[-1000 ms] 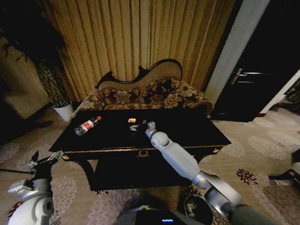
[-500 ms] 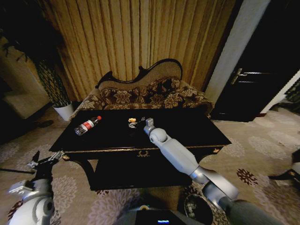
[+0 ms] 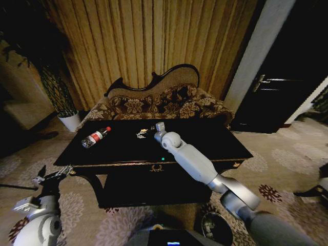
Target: Move to the front of the table and place the trash on the table into the trash bin.
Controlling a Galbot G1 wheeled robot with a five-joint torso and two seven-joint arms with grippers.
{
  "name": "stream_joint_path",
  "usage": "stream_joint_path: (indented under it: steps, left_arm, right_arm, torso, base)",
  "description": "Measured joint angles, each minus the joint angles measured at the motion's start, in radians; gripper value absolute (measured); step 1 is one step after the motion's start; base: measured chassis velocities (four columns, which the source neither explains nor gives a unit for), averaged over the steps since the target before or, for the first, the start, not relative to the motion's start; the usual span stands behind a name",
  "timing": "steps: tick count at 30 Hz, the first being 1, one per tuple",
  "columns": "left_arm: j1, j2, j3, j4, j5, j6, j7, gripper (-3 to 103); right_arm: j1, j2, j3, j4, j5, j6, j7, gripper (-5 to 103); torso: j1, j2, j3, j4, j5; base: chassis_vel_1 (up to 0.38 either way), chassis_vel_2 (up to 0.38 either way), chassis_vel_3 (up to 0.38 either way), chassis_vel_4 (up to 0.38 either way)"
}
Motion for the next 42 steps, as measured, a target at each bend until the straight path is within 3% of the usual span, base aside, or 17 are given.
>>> stream_joint_path:
  steps: [20,25,27,29,33,35,39,41,42]
  left_arm:
    - [0.004,0.0,0.003,0.005,-0.002,-0.013,0.001,100]
    - [0.007,0.001,-0.003,0.005,-0.004,-0.017,0.001,100]
    - [0.007,0.002,-0.003,0.005,-0.004,-0.017,0.001,100]
    - [0.007,0.002,-0.004,0.005,-0.005,-0.017,0.001,100]
    - [0.007,0.003,-0.003,0.004,-0.005,-0.017,0.001,100]
    - [0.005,0.003,0.0,0.004,-0.005,-0.018,0.001,100]
    - [0.004,0.003,0.001,0.004,-0.005,-0.018,0.001,100]
    - [0.003,0.004,0.002,0.004,-0.005,-0.018,0.001,100]
    - [0.003,0.004,0.002,0.004,-0.005,-0.018,0.001,100]
  right_arm:
    - [-0.008,-0.012,0.002,-0.039,-0.028,0.023,0.0,101]
    - [-0.008,-0.013,0.0,-0.041,-0.029,0.026,0.0,82]
    - [-0.008,-0.014,0.0,-0.041,-0.03,0.027,0.0,82]
    - [-0.009,-0.018,0.0,-0.039,-0.031,0.03,0.0,65]
    - [-0.012,-0.023,0.001,-0.037,-0.033,0.033,0.0,60]
    - [-0.017,-0.029,0.002,-0.034,-0.034,0.036,0.0,44]
    - [-0.02,-0.034,0.003,-0.031,-0.035,0.04,0.0,38]
    - [-0.022,-0.038,0.003,-0.029,-0.036,0.042,0.0,22]
    - [-0.022,-0.039,0.003,-0.029,-0.036,0.043,0.0,22]
  torso:
    - [0.0,0.0,0.0,0.0,0.0001]
    - [0.0,0.0,0.0,0.0,0.0]
    - [0.0,0.0,0.0,-0.0001,0.0]
    - [0.0,0.0,0.0,0.0,0.0]
    - [0.0,0.0,0.0,-0.0001,0.0001]
    - [0.0,0.0,0.0,-0.0002,0.0001]
    - [0.0,0.0,0.0,-0.0001,0.0001]
    - [0.0,0.0,0.0,0.0,0.0001]
    - [0.0,0.0,0.0,-0.0001,0.0001]
  base:
    - [0.0,0.0,0.0,0.0]
    - [0.0,0.0,0.0,0.0]
    - [0.0,0.0,0.0,0.0]
    - [0.0,0.0,0.0,0.0]
    - [0.0,0.0,0.0,0.0]
    - [0.0,0.0,0.0,0.0]
    - [0.0,0.0,0.0,0.0]
    - [0.0,0.0,0.0,0.0]
    - [0.0,0.0,0.0,0.0]
